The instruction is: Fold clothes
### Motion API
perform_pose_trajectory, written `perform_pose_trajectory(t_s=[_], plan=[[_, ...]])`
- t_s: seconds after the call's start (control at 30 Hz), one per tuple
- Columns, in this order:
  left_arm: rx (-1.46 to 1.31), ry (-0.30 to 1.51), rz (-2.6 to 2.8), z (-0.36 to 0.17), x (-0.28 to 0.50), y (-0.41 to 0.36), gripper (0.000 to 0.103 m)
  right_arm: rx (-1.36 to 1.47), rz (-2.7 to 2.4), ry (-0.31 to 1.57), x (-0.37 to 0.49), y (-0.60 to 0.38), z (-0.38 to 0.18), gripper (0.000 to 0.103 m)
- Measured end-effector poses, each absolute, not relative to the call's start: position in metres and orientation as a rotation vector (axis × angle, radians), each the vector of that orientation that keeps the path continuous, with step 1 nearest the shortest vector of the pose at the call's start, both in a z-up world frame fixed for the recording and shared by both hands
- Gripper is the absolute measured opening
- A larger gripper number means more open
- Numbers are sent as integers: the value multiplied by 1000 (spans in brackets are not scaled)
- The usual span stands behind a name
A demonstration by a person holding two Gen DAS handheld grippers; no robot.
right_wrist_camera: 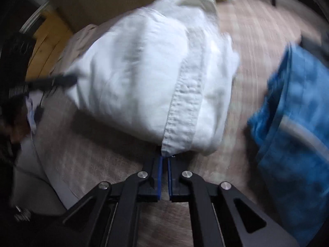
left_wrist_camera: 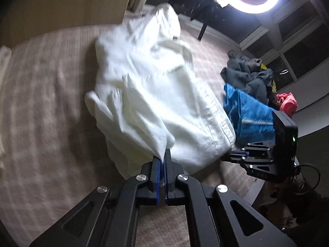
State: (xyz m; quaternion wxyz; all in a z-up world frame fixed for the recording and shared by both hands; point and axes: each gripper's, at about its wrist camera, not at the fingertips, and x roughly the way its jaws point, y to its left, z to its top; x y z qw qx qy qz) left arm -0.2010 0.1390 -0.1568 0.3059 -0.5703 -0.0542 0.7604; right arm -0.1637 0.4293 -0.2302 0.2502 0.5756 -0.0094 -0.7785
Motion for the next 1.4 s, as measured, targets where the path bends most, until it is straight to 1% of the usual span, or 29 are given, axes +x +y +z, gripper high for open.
perform_pose_trajectory(t_s=[0.13, 0.23, 0.3, 0.37, 0.43, 0.5, 0.53, 0.6, 0.63, 0.7, 0.77, 0.83, 0.9, 0.93, 1.0, 1.03, 1.1, 1.17, 1.2, 1.27, 1.3, 1.4], plan=[[-1460, -81, 2043, -133, -211, 140, 2, 1412, -2142, 290, -164, 424, -187, 3], [-1434, -71, 2057, -124, -219, 136, 2, 1285, -2169, 516, -167, 430, -160, 2], [-1446, -83, 2060, -128, -219, 132, 2, 1324, -2192, 523, -175, 443, -166, 1], [-1495, -65, 2028, -146, -212, 133, 2, 1418, -2224, 515, -182, 459, -183, 1], [-1556, -61, 1971, -168, -204, 133, 2, 1537, -2245, 450, -186, 476, -201, 2], [-1613, -50, 1964, -184, -196, 131, 3, 1541, -2287, 378, -180, 489, -200, 2], [-1635, -51, 1965, -190, -193, 130, 5, 1533, -2303, 340, -176, 494, -198, 2], [-1628, -76, 2012, -185, -190, 121, 8, 1453, -2304, 260, -164, 492, -184, 3], [-1619, -79, 2042, -181, -188, 117, 9, 1409, -2286, 237, -157, 484, -179, 7], [-1586, -51, 2119, -167, -182, 112, 6, 1352, -2261, 253, -153, 461, -176, 15], [-1506, -29, 2153, -149, -175, 118, 6, 1297, -2249, 296, -152, 439, -180, 15], [-1393, -37, 2106, -136, -171, 137, 7, 1291, -2198, 278, -157, 421, -189, 14], [-1366, 0, 2034, -141, -176, 162, 11, 1287, -2140, 243, -156, 407, -194, 11], [-1392, 39, 2016, -153, -183, 175, 12, 1296, -2097, 229, -158, 401, -198, 11], [-1480, 116, 1992, -183, -196, 193, 9, 1324, -2066, 244, -162, 395, -206, 11], [-1546, 144, 1982, -201, -203, 195, 5, 1348, -2112, 307, -167, 399, -210, 11], [-1612, 144, 1960, -221, -210, 191, 4, 1398, -2219, 403, -179, 412, -215, 6], [-1615, 98, 1963, -225, -212, 182, 2, 1472, -2400, 308, -199, 455, -206, 7], [-1614, 91, 1964, -224, -212, 180, 2, 1490, -2440, 216, -204, 472, -200, 7], [-1604, 114, 1972, -222, -212, 181, 2, 1450, -2449, 127, -202, 484, -188, 7], [-1606, 126, 1971, -223, -212, 182, 2, 1425, -2438, 106, -202, 482, -184, 7], [-1608, 158, 1970, -224, -213, 187, 2, 1325, -2318, 179, -201, 434, -187, 9]])
